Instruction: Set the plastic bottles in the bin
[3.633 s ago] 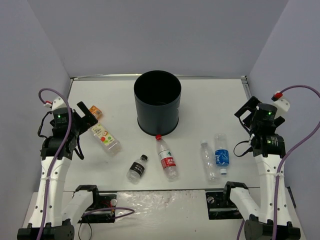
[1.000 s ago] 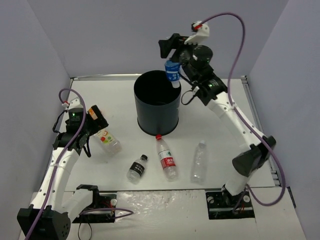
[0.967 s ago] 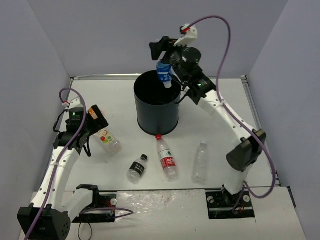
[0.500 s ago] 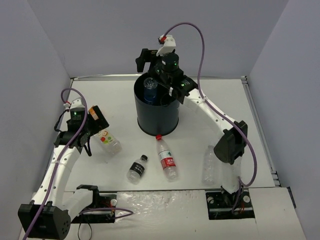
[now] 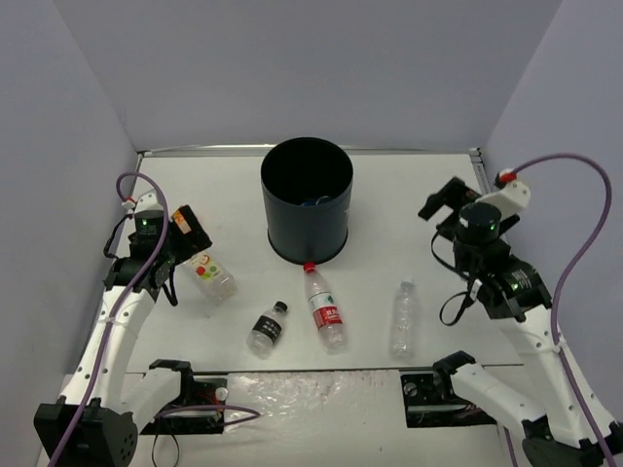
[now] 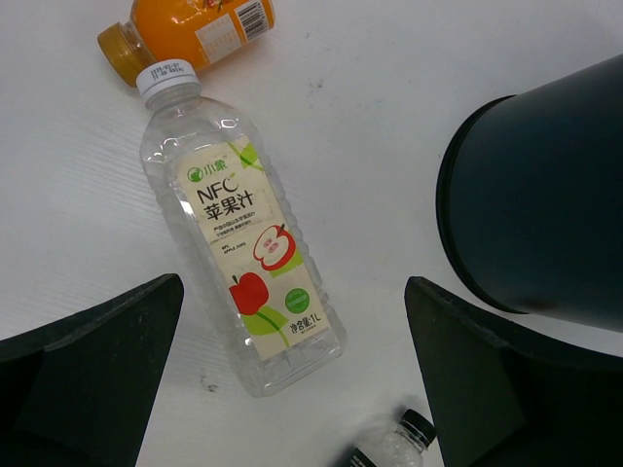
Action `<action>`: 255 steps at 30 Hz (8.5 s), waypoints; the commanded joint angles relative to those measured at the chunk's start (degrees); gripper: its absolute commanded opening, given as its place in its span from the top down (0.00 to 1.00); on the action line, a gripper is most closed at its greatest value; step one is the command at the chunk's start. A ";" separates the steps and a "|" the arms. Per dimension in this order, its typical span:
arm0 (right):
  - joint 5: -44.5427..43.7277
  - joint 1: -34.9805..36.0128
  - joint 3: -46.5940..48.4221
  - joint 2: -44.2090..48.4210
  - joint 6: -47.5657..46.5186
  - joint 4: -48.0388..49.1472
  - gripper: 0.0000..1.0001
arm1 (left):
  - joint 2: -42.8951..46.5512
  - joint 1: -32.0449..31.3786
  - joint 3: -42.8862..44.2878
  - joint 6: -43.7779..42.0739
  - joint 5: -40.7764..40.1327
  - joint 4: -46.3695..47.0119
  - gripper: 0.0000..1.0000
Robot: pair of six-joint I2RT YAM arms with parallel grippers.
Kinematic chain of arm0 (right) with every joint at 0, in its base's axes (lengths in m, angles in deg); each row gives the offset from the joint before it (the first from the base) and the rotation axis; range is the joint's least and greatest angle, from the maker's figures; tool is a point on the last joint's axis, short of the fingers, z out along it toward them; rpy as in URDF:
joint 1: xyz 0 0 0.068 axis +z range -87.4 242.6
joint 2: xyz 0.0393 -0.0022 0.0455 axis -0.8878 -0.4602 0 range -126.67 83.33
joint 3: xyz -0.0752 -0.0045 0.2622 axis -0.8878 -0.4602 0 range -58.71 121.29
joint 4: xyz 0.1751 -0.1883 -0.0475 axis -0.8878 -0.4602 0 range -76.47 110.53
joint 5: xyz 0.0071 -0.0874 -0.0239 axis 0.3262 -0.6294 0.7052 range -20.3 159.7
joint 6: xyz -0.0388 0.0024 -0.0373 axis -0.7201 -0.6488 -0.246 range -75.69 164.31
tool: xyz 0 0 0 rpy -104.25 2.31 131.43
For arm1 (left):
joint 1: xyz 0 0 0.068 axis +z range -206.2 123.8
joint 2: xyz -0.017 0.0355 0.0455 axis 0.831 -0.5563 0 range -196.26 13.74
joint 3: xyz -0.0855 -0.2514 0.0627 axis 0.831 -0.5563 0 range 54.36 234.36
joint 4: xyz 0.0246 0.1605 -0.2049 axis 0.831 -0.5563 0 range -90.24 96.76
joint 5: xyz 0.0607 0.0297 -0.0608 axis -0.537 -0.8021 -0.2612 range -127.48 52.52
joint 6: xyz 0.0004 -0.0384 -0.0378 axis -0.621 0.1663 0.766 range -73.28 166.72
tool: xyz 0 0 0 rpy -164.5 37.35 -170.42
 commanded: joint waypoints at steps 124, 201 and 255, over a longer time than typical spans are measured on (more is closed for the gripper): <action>13.07 2.62 -1.55 -9.17 -17.92 21.56 0.00 | -63.83 14.91 66.26 -46.83 18.16 -19.13 0.80; 2.29 43.25 13.53 -18.04 -29.04 23.39 0.64 | -3.00 3.30 7.87 4.04 -20.96 -7.04 0.03; 17.18 11.14 -3.60 -6.42 -26.06 35.04 0.00 | -39.66 12.54 15.43 9.12 -7.53 8.28 1.00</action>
